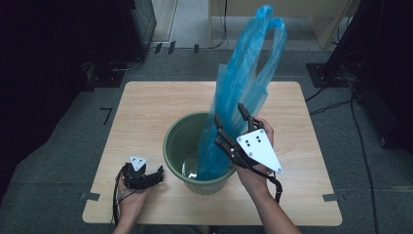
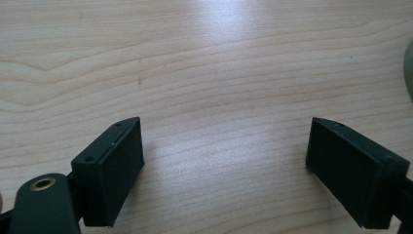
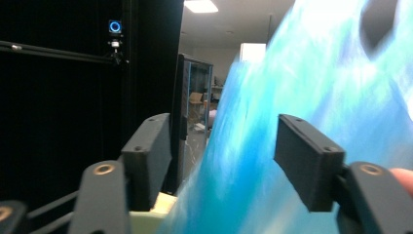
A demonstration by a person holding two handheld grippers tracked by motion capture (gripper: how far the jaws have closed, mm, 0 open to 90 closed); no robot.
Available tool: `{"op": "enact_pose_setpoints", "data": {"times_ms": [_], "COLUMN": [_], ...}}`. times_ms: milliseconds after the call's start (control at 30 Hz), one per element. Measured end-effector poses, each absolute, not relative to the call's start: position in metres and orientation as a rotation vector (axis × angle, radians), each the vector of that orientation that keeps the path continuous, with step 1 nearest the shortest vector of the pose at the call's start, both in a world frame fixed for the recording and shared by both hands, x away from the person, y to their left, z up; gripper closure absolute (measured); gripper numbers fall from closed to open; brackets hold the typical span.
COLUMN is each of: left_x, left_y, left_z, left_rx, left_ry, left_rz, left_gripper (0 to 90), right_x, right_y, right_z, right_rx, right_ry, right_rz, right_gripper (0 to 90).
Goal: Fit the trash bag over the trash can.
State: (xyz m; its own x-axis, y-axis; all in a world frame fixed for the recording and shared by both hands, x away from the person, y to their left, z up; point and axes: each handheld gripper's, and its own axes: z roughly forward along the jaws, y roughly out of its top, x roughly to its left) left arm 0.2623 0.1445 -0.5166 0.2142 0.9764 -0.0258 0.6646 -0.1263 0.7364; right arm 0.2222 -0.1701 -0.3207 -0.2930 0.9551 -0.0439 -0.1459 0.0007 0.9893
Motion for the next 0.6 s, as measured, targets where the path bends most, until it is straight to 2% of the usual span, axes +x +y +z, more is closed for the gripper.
{"op": "enact_pose_setpoints", "data": {"times_ms": [333,600], "left_x": [0.259,0.251], "left_y": [0.151,0.147], "left_z": [-0.502,-0.474], "left_rx": [1.717,1.605], "left_ry": [1.503,1.422], "left_rz": [0.663,0.7], "left_gripper": [13.4,13.7], "right_x": [0.221,0.229], "right_y": [-0.179,-0.209], "right_z": [-0.324,-0.32], "right_rx": [0.951,1.015], "right_ry": [1.308,1.233], "right_rz": [1.447,1.399], "right_gripper": [37.5,40.6]}}
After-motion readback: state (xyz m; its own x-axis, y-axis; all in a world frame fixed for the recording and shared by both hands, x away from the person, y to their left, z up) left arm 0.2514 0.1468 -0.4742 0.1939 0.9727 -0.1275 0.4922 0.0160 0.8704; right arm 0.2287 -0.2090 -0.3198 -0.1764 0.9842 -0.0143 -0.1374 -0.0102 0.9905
